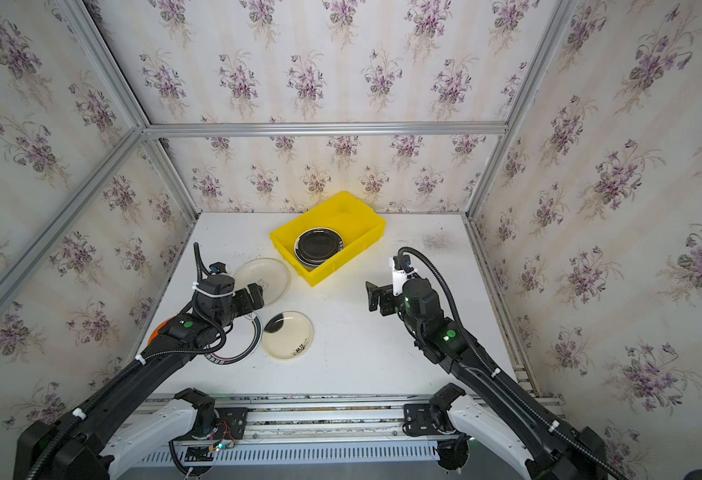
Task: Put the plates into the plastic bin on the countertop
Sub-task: 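Withdraw the right gripper from the bin toward the robot, then reach the left gripper over the large cream bear plate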
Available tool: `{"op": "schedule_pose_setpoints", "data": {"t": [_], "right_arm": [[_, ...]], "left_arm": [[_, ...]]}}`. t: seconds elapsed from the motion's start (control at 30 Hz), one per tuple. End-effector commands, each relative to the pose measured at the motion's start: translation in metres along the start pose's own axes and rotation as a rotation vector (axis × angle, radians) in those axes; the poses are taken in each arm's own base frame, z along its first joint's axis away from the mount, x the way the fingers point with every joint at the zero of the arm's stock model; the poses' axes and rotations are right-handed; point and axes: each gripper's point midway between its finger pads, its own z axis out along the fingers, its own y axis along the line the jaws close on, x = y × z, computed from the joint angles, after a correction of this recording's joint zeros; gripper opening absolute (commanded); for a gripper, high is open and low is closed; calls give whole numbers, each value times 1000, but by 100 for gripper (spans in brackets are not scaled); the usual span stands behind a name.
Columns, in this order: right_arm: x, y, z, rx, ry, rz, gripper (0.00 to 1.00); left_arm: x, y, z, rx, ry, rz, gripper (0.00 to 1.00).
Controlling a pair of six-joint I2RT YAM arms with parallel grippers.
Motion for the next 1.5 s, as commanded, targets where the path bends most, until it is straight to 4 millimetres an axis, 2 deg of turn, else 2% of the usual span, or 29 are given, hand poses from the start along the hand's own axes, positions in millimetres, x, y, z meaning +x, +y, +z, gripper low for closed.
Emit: {"op": "schedule_pose_setpoints", "data": {"t": [0.0,0.23,0.6,1.03,1.17,1.47], "right_arm": [[20,-3,-5,-3,46,39,100],[59,-9,-8,-5,105,100,99],[85,-17,-11,9,137,102,100],[97,-18,-11,4,159,115,100],[98,-18,-10,4,157,115,100],[101,-19,-10,10,163,109,99]], "left_arm": [[-9,-2,7,20,-27,-30,100],[0,10,25,14,47,-59,100],[-3,33,33,-2,39,-97,100],[-17,51,48,15,48,-164,100],[-23,53,56,10,48,-174,100],[-22,55,82,13,105,-180,100]]}}
